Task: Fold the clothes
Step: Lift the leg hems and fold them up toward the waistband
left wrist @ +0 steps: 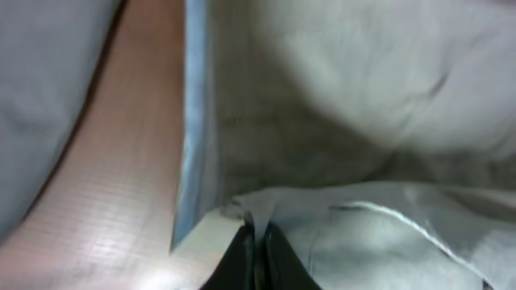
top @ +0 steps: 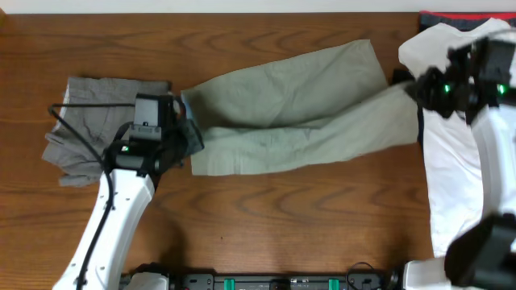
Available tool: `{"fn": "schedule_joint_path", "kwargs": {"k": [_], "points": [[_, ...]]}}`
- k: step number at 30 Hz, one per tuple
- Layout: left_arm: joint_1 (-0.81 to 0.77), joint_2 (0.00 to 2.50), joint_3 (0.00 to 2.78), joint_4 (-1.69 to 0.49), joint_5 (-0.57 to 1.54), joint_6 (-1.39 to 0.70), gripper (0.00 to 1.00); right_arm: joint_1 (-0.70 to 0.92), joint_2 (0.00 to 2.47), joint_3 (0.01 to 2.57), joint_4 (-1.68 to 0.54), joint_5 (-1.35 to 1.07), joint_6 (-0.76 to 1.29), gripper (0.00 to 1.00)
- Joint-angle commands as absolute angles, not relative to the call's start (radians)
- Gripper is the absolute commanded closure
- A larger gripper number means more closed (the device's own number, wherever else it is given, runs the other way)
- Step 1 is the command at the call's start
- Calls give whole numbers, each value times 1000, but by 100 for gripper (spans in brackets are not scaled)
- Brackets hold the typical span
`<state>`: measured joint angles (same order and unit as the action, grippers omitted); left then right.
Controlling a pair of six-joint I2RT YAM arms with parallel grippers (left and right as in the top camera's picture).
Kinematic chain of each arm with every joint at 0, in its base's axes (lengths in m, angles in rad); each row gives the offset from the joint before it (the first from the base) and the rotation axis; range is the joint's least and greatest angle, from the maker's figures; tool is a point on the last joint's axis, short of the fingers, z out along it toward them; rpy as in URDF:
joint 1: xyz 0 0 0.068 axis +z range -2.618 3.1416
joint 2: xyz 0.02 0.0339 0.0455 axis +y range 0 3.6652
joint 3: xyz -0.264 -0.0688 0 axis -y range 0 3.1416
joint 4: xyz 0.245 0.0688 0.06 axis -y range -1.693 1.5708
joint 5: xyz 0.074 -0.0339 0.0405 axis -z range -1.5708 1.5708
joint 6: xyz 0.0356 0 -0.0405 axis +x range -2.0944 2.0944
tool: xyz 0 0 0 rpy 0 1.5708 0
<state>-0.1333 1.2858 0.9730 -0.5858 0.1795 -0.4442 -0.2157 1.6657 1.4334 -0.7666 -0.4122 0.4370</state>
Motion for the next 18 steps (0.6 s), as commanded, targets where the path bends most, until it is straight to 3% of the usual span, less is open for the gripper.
{"fn": "schedule_joint_path", "kwargs": {"k": [1, 7, 18], "points": [[-129, 1322, 986, -511, 163, -435, 94, -190, 1765, 1573, -763, -439, 453, 99], [-119, 1407, 986, -326, 163, -459, 94, -178, 1936, 1743, -699, -439, 461, 99], [-52, 1574, 986, -142, 110, -465, 94, -150, 2089, 1753, -392, -551, 572, 99]]}}
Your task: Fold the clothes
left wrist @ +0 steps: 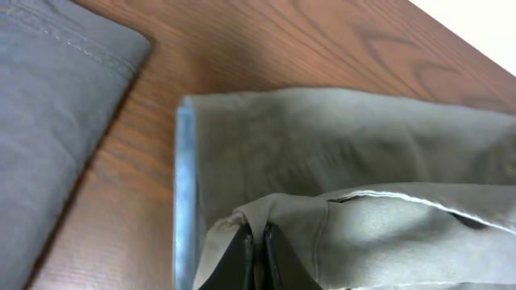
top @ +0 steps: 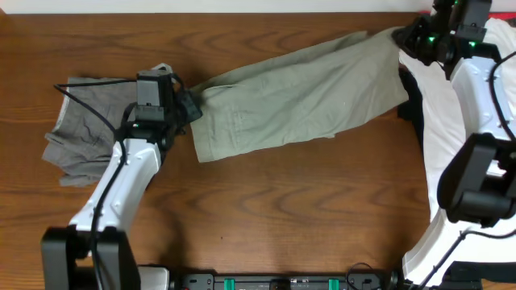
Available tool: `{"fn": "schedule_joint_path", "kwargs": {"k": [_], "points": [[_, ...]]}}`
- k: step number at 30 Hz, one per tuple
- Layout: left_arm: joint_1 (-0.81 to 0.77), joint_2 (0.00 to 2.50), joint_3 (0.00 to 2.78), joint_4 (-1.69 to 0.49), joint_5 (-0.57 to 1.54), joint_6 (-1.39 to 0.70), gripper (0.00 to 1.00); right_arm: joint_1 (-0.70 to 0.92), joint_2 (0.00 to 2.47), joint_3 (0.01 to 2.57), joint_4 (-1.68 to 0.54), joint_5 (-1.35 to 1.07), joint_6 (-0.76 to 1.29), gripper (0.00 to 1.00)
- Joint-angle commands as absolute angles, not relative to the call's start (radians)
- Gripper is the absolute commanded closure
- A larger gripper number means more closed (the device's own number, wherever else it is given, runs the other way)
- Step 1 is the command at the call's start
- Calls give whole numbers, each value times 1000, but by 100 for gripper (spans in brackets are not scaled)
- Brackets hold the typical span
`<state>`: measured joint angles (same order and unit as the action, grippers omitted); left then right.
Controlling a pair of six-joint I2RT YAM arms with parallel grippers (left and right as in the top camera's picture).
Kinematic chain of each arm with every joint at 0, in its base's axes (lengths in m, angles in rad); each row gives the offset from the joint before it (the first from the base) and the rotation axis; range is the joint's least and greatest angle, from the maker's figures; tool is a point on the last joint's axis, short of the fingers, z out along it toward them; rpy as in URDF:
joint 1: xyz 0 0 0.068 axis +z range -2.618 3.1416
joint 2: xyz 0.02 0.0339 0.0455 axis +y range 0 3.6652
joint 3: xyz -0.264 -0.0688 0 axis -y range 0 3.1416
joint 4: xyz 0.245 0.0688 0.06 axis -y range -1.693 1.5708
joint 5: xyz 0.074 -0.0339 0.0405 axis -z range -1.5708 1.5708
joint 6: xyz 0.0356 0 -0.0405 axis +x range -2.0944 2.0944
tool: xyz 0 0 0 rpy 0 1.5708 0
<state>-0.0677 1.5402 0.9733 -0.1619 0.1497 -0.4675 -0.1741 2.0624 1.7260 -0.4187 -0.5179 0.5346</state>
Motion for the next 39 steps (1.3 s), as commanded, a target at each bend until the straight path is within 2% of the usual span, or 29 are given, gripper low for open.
{"fn": "schedule_joint_path", "kwargs": {"k": [1, 9, 23, 33, 35, 36, 37, 39], "points": [[-50, 1593, 986, -124, 109, -465, 94, -142, 2102, 1753, -373, -551, 572, 99], [-49, 1707, 986, -9, 57, -458, 94, -97, 2179, 1753, -241, -535, 574, 98], [-12, 1734, 986, -9, -20, -450, 94, -100, 2210, 1753, -193, -372, 590, 97], [-12, 1734, 986, 9, -20, -450, 93, -91, 2265, 1753, -134, -366, 599, 94], [-12, 1736, 986, 19, -20, -450, 87, -89, 2288, 1753, -119, -370, 608, 93], [-12, 1736, 986, 26, -20, -450, 77, -88, 2300, 1753, -106, -370, 609, 87], [-12, 1736, 986, 31, -20, -450, 66, -88, 2311, 1753, -90, -378, 603, 74], [-12, 1736, 986, 31, -20, -449, 47, -89, 2319, 1753, -78, -405, 560, 54]]}}
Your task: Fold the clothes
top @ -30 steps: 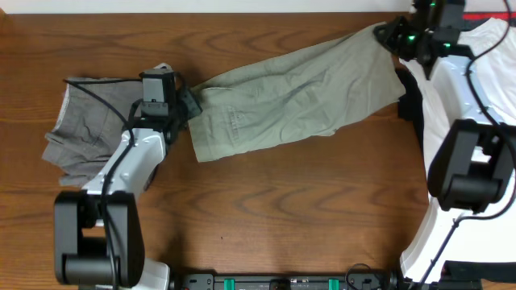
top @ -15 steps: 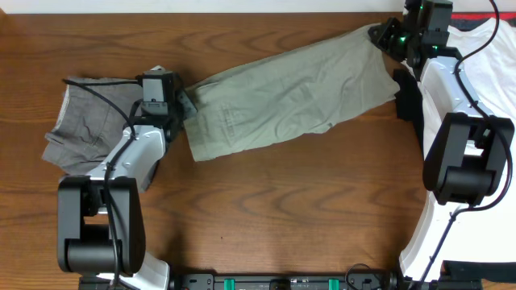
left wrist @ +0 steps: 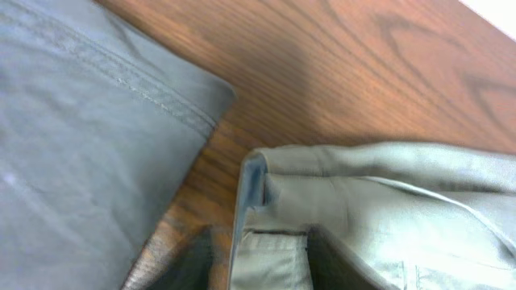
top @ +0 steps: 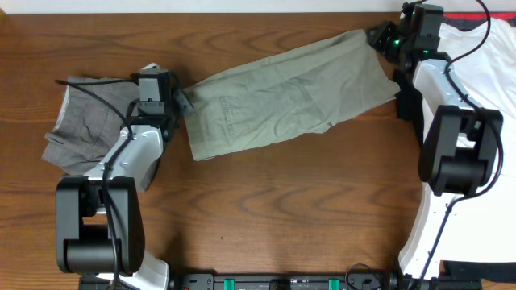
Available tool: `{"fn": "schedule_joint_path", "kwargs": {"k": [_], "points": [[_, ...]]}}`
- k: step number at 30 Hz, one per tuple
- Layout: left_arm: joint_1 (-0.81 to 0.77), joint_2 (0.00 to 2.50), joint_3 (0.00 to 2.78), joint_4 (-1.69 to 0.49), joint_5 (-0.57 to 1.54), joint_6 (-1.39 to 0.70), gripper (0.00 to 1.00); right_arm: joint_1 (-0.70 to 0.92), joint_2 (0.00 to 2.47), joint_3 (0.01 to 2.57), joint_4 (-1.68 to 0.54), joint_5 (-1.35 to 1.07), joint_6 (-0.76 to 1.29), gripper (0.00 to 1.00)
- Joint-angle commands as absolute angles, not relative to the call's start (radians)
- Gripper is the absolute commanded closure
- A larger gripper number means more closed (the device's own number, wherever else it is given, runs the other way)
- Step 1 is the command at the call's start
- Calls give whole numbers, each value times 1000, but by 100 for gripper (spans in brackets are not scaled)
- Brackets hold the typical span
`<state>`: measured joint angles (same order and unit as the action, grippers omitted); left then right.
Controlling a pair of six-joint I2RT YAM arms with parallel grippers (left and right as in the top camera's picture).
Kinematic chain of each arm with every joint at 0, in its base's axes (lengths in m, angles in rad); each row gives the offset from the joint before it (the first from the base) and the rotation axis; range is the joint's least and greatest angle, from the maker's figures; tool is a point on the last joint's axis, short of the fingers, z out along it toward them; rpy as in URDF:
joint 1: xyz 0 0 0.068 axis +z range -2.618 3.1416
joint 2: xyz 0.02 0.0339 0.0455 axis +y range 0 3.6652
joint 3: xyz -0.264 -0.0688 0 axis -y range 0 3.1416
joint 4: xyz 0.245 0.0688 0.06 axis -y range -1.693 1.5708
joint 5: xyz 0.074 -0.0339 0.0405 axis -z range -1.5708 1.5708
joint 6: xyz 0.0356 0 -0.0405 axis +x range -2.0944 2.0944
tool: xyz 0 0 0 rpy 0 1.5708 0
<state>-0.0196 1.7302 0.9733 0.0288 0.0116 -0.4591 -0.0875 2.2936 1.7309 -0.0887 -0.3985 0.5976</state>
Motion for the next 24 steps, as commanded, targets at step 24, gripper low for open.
{"fn": "schedule_joint_path", "kwargs": {"k": [24], "points": [[-111, 1728, 983, -410, 208, -267, 32, -52, 2162, 1752, -809, -216, 228, 29]]}}
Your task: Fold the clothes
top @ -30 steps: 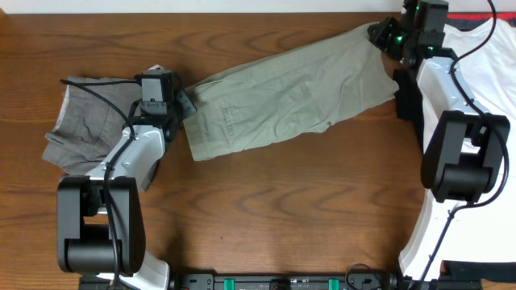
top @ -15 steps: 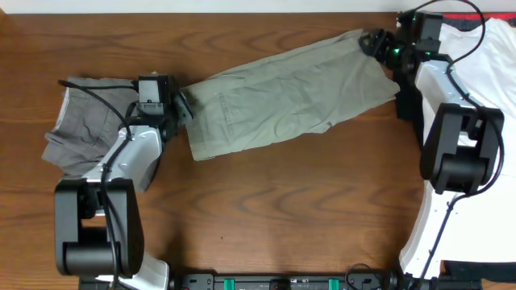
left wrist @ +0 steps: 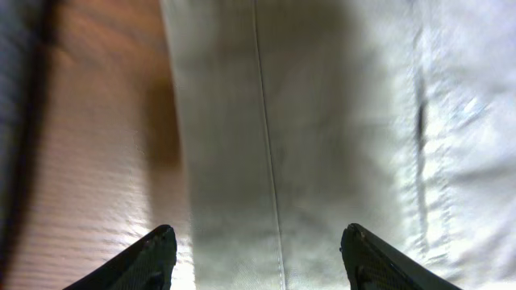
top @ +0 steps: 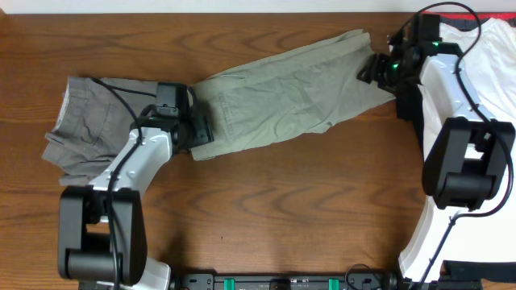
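Olive-green trousers [top: 282,89], folded lengthwise leg on leg, lie slanted from the left middle of the table to the far right. My left gripper [top: 200,130] hangs over their waist end. In the left wrist view it [left wrist: 262,246] is wide open, with the trousers [left wrist: 322,121] flat below and nothing between the fingers [left wrist: 157,258]. My right gripper [top: 374,68] is at the leg ends on the far right. Whether its jaws are open or shut does not show.
Grey shorts [top: 85,121] lie crumpled at the left, just beyond my left arm. A white shirt [top: 484,80] covers the table's right side, with a dark garment [top: 407,105] at its edge. Bare wooden table [top: 282,209] fills the front.
My left gripper has moved from the waistband's far corner to above the near part of the waist end and stands wider open. My right gripper has moved from the leg ends' far corner to their near side.
At first the trousers lay with legs spread in a V, my left gripper shut on the waistband and the right at the near leg's end. Then the near leg lay over the far one. Later the left jaws stood apart around the waistband. Now the trousers lie flat.
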Available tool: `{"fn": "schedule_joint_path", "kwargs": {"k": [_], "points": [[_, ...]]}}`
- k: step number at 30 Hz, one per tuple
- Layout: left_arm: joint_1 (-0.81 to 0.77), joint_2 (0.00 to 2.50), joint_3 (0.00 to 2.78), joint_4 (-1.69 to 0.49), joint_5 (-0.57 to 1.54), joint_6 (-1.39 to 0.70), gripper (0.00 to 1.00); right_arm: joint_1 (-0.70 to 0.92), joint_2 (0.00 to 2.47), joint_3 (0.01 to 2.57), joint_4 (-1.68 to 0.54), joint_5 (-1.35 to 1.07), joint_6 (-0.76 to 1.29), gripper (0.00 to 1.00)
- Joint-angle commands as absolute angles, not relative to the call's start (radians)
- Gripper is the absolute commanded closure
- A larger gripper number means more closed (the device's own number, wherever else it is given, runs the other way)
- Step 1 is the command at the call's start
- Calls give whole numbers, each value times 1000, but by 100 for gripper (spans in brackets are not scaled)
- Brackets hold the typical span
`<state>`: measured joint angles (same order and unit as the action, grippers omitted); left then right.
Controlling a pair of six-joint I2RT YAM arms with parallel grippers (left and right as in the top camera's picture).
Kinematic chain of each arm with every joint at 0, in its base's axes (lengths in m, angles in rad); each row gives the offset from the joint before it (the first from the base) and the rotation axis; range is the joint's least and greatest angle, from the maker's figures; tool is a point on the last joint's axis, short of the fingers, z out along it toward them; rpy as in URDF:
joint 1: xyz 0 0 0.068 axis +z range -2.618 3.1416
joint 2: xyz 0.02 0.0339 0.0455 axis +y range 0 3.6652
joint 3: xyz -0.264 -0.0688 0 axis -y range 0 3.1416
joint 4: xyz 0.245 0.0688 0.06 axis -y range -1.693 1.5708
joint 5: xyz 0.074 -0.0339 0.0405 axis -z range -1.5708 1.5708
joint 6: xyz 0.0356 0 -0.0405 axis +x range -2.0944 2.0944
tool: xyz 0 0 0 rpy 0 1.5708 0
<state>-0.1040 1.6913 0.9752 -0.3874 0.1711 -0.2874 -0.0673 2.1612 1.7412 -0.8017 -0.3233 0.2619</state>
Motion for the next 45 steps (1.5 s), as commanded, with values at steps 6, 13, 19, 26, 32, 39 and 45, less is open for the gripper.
{"fn": "schedule_joint_path", "kwargs": {"k": [6, 13, 19, 26, 32, 39, 45], "points": [[-118, 1793, 983, -429, 210, -267, 32, -52, 2162, 1752, -823, -216, 199, 26], [-121, 1867, 983, -447, 209, -266, 87, -50, 2162, 1743, -803, -216, 163, 58], [-118, 1866, 983, -541, 190, -265, 94, -44, 2162, 1613, -683, -233, 259, 86], [-107, 1866, 983, -627, 165, -236, 94, -38, 2162, 1400, -494, -106, 328, 90], [-65, 1847, 984, -701, 104, -236, 94, -105, 2159, 1377, -646, 167, 445, 99], [12, 1755, 984, -751, 105, -229, 92, -163, 2119, 1378, -790, 179, 441, 96], [13, 1658, 984, -756, 104, -218, 60, -149, 2007, 1378, -801, 63, 328, 82]]}}
